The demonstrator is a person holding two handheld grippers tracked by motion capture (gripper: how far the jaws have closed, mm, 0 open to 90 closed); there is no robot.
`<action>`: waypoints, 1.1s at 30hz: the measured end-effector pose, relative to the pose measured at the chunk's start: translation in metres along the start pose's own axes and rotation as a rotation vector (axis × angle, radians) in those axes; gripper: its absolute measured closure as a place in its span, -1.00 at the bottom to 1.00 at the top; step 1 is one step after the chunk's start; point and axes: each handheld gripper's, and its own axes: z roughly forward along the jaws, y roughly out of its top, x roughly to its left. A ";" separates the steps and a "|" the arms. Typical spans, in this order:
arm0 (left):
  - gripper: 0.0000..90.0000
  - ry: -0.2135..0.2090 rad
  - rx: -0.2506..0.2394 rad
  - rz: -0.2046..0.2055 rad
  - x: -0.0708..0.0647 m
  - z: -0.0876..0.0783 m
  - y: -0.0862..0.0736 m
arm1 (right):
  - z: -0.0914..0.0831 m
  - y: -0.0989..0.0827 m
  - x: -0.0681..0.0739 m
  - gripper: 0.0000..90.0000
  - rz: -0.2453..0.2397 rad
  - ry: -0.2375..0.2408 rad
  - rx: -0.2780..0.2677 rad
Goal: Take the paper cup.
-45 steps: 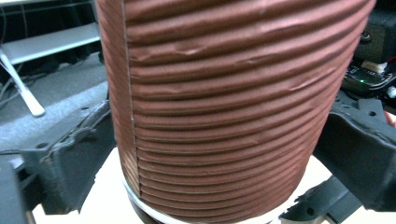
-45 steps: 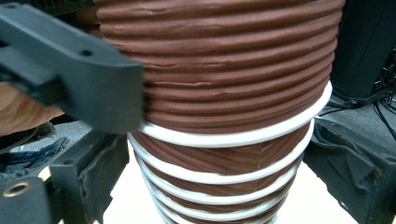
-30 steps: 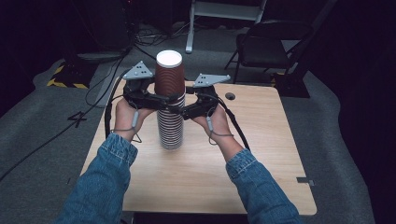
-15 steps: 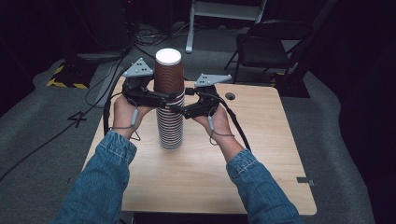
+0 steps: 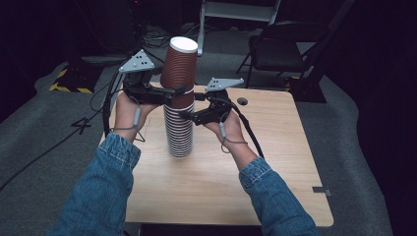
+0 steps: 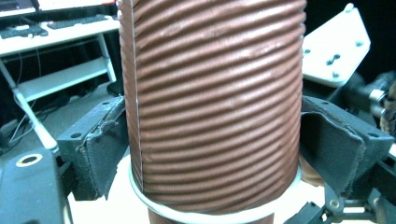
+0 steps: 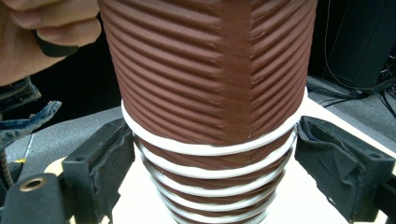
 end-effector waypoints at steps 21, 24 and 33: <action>-0.69 0.019 -0.101 0.055 0.009 -0.018 0.028 | 0.000 0.000 0.000 -0.68 0.002 -0.006 -0.008; -0.69 0.012 -0.126 0.046 0.013 -0.020 0.034 | -0.001 0.000 -0.002 -0.67 0.006 -0.004 -0.007; -0.69 -0.010 -0.165 0.057 0.013 -0.027 0.048 | -0.002 -0.001 -0.003 -0.67 0.006 -0.002 -0.006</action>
